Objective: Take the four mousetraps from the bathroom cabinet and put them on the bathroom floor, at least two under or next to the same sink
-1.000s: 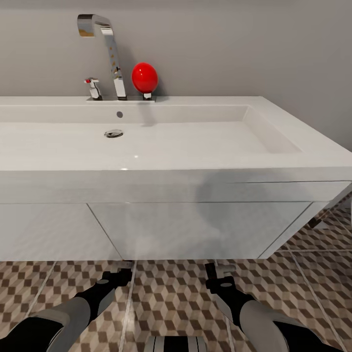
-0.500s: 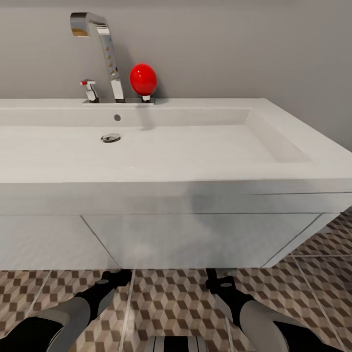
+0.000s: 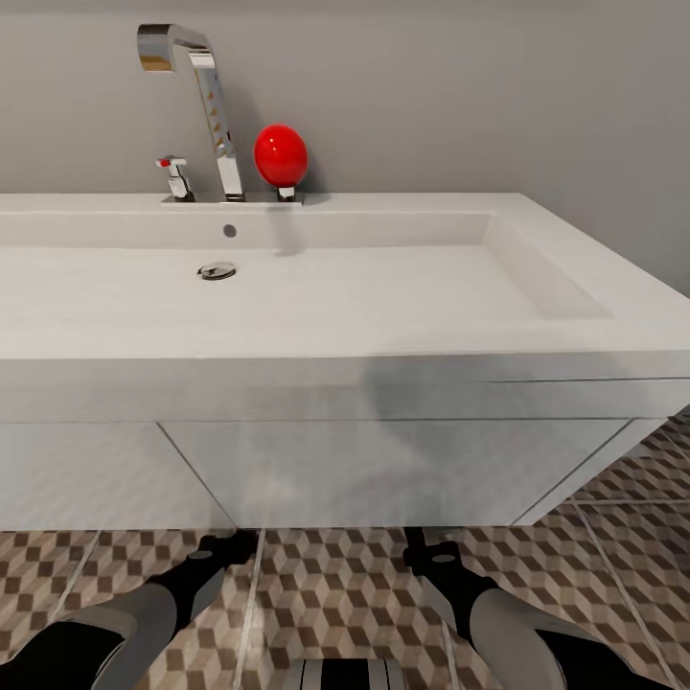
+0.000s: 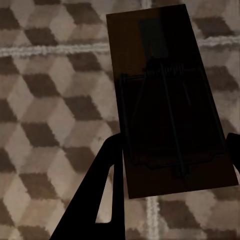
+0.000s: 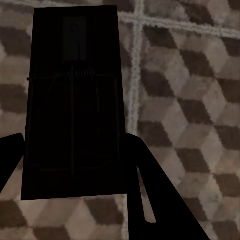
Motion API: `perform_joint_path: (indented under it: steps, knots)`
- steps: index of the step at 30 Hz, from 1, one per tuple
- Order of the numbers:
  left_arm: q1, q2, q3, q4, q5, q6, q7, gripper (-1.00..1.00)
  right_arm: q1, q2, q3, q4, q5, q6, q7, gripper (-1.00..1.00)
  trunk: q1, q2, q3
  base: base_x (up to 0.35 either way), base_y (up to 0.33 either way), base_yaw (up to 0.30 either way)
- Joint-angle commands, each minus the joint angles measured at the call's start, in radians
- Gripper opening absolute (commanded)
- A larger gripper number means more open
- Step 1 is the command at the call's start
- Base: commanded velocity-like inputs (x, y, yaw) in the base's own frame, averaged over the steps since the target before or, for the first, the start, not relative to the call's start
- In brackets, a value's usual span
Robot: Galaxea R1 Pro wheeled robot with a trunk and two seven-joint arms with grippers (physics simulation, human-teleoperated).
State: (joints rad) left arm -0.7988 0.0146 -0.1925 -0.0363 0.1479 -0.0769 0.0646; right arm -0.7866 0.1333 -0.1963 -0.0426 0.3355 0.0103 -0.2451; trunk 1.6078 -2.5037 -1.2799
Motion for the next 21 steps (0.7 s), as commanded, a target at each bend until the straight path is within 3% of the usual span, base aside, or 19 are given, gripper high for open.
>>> perform_joint_path:
  steps: [1, 21]
  knots:
    - [0.0, 0.0, -0.009, 0.007, 0.009, -0.003, 0.003, -1.0, 0.0, 0.001, -0.008, 0.0, 0.008, 0.0, -0.005, -1.0, 0.0, 0.0, -0.001, 0.0, 0.0, 0.0]
    - [0.0, 0.0, -0.008, 0.03, 0.009, -0.003, 0.001, -1.0, 0.0, 0.003, -0.008, 0.007, 0.008, 0.0, -0.005, -1.0, 0.0, 0.0, -0.001, 0.0, 0.0, 0.0]
